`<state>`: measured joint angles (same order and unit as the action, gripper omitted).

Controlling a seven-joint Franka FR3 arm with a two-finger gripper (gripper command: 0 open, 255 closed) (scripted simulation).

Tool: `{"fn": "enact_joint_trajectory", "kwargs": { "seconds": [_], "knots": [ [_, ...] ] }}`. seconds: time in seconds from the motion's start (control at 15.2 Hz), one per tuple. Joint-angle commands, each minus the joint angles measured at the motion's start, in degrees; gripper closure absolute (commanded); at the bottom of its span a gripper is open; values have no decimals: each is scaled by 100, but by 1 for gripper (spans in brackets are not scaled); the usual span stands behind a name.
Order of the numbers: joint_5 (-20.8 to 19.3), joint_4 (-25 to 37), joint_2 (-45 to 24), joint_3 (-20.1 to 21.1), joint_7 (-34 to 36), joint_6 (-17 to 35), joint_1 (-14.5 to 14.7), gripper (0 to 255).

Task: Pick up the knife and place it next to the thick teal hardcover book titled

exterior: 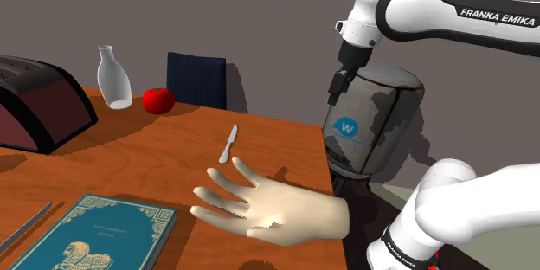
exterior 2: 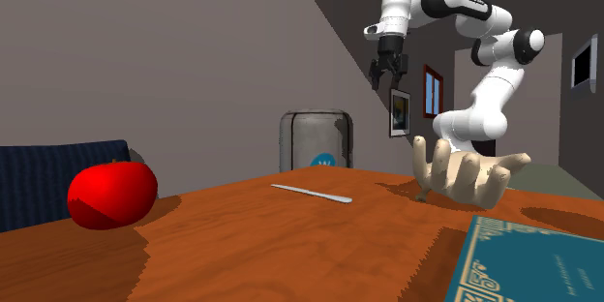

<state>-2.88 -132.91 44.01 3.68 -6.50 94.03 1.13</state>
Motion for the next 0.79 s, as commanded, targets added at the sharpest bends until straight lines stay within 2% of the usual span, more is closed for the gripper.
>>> {"fn": "enact_joint_trajectory", "kwargs": {
  "seconds": [0.0,0.4,0.73],
  "knots": [
    [0,0,0,0,0,0,0,0],
    [379,6,-873,678,1508,725,-195,0],
    [515,283,-1824,1184,2746,1301,-389,0]
  ]
}}
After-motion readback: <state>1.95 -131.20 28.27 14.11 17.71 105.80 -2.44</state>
